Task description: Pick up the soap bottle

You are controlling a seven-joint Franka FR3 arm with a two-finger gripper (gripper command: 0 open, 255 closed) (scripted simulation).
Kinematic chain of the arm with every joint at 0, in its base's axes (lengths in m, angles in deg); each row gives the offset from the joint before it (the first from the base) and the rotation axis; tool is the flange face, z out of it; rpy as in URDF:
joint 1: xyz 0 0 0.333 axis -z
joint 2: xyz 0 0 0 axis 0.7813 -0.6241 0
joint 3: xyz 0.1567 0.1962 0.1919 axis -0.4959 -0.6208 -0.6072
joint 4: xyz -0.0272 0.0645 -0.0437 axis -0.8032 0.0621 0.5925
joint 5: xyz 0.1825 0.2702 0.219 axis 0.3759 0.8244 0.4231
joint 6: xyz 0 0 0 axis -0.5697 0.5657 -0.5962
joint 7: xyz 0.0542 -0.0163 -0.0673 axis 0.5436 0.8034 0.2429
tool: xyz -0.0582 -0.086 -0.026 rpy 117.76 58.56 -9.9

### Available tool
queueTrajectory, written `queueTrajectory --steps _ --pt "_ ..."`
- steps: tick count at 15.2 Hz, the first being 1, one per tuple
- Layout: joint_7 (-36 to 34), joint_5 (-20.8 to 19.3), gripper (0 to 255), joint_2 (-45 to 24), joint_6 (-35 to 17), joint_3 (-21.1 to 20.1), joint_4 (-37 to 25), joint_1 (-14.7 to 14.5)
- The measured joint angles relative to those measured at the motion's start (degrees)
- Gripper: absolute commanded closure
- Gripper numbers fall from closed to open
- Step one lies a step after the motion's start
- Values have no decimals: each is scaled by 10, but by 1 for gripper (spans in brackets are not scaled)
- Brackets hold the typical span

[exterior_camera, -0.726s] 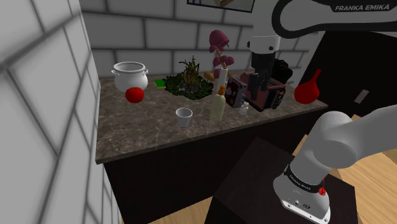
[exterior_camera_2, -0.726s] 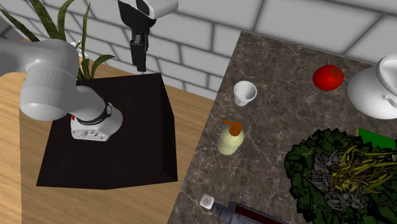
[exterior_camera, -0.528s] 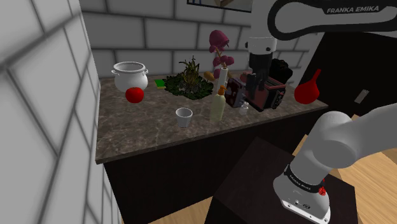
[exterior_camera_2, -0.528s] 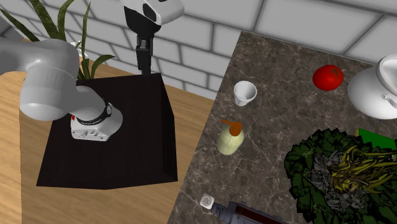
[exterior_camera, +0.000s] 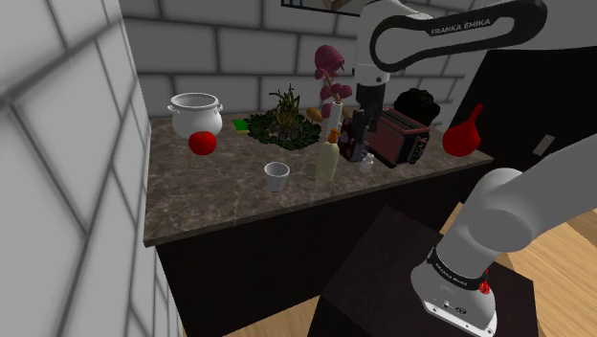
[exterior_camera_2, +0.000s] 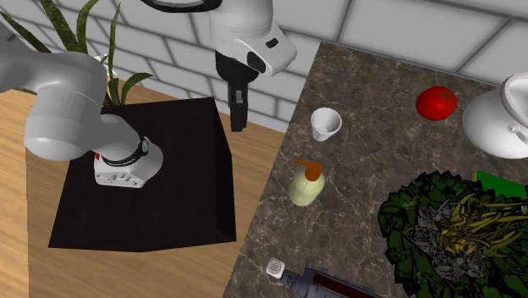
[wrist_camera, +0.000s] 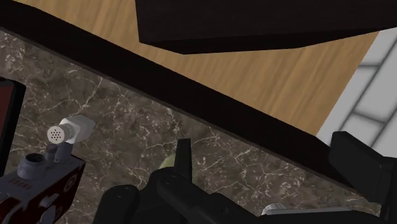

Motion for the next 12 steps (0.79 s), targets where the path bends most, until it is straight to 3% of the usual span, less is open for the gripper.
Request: queueTrajectory --steps 12 --pt "94 -23 0 -225 -141 60 -129 29"
